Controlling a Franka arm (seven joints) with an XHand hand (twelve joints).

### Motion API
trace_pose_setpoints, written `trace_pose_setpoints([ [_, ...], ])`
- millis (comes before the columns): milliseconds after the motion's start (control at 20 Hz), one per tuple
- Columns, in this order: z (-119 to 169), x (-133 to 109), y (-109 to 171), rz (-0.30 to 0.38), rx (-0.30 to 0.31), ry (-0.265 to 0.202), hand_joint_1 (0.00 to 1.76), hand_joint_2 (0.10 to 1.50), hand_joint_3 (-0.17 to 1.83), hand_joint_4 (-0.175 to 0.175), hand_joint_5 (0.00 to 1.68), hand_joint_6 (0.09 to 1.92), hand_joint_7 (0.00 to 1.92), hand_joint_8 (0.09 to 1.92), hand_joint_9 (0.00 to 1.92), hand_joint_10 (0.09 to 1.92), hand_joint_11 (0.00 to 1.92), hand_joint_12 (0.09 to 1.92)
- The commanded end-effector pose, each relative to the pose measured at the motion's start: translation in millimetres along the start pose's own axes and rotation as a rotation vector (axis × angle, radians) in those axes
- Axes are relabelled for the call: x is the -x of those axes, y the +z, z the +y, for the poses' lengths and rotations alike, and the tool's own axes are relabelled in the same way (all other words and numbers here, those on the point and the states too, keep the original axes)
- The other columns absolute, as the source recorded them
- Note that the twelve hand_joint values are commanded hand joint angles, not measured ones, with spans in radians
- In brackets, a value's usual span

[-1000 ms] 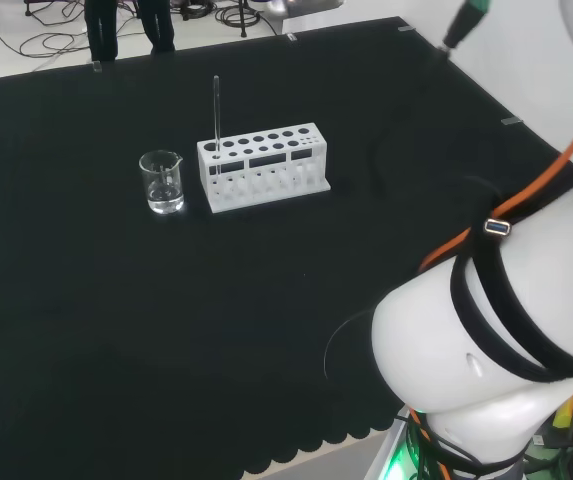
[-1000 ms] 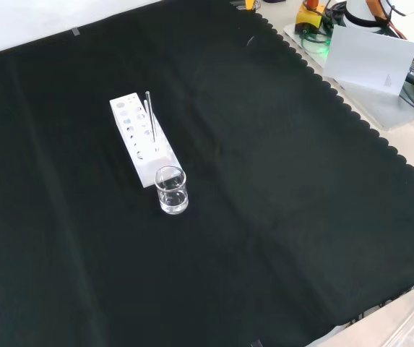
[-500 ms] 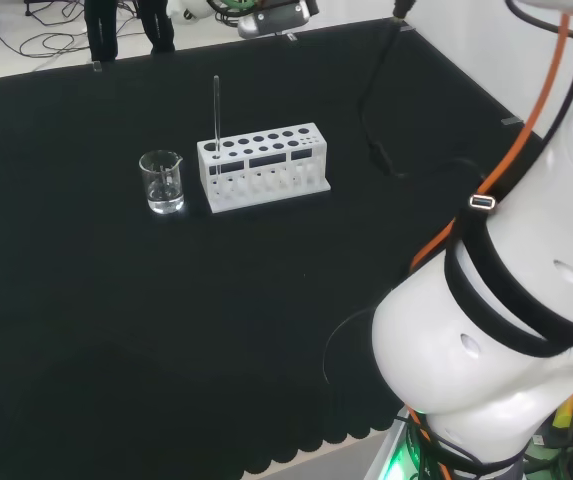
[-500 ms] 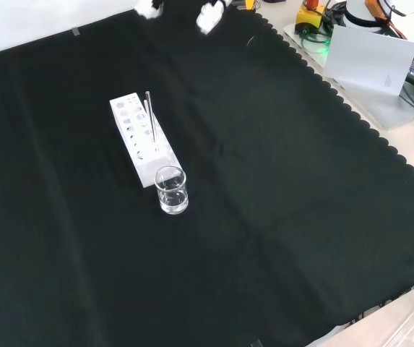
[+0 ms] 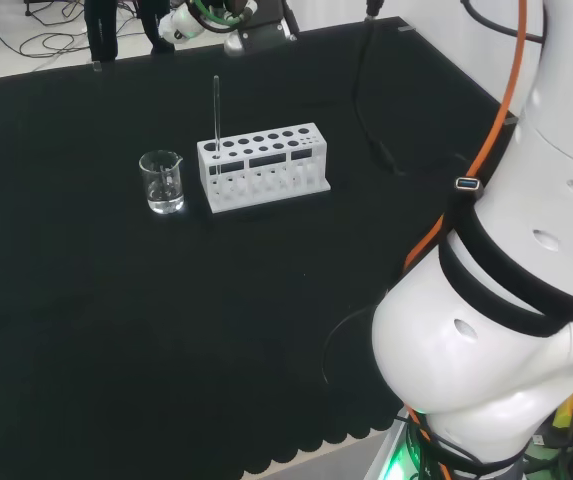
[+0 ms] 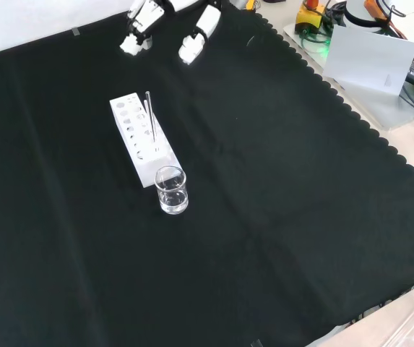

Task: Take the glass rod from the white test tube rack.

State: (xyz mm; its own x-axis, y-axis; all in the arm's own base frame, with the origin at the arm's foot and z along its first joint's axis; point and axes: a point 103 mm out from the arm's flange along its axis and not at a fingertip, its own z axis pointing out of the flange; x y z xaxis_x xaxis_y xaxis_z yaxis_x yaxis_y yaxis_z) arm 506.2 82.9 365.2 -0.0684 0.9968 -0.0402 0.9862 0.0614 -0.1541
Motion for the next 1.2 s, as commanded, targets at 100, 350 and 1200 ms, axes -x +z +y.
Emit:
trace_pose_setpoints([
  [100,38.0,11.3,30.0,0.006,-0.013,-0.005,0.46,1.16,-0.15,-0.103,0.33,0.09,0.34,0.74,0.72,0.77,0.55,1.36],
  [350,48.7,19.2,54.9,0.017,-0.034,-0.003,0.46,1.16,-0.16,-0.106,0.34,0.09,0.34,0.74,0.75,0.78,0.58,1.35],
  [1200,66.5,56.5,97.1,0.039,-0.087,0.038,0.47,1.18,-0.17,-0.108,0.35,0.09,0.35,0.74,0.87,0.80,0.64,1.33],
])
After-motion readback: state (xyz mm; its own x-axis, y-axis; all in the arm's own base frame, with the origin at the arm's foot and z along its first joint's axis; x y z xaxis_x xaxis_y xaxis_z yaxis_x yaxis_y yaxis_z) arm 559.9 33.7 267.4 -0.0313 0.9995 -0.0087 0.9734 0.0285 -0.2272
